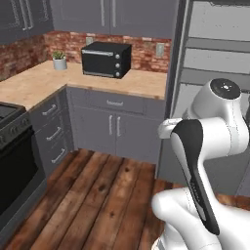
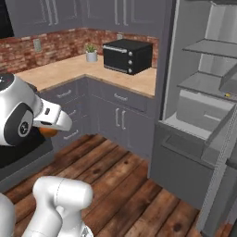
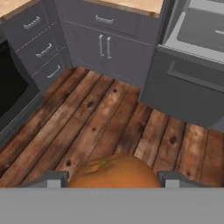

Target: Retrieve the tangerine and banana from the fridge and place them into the bowl on the dining table.

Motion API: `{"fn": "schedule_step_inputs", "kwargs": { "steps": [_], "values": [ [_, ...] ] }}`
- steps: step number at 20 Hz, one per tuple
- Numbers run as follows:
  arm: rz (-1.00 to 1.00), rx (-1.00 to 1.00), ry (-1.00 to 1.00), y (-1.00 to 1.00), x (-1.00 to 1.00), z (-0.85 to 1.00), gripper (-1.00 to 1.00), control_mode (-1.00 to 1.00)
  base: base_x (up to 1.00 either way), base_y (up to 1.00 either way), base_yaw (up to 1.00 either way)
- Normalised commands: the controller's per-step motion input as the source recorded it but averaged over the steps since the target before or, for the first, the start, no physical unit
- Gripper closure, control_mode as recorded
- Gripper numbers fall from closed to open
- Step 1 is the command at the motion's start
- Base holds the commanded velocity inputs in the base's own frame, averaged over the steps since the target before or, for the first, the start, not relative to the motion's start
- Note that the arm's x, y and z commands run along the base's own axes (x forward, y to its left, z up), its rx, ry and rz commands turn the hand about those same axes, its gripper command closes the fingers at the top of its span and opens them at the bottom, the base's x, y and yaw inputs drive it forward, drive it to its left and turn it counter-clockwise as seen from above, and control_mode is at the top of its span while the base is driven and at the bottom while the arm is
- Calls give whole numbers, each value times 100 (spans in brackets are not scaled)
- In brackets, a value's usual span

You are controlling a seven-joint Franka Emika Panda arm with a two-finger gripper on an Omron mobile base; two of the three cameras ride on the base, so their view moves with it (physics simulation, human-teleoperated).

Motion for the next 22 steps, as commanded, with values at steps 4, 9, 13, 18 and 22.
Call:
{"fn": "schedule_step_inputs", "kwargs": {
  "steps": [4,9,13,18,22],
  "values": [
    [0,0,0,0,0,0,100,100,-71,8,37],
    [0,0,0,0,0,0,100,100,-78,0,37],
    [0,0,0,0,0,0,100,100,-83,0,39],
    [0,0,0,0,0,0,100,100,-86,0,40],
    [0,0,0,0,0,0,100,100,-89,0,40]
  ]
}}
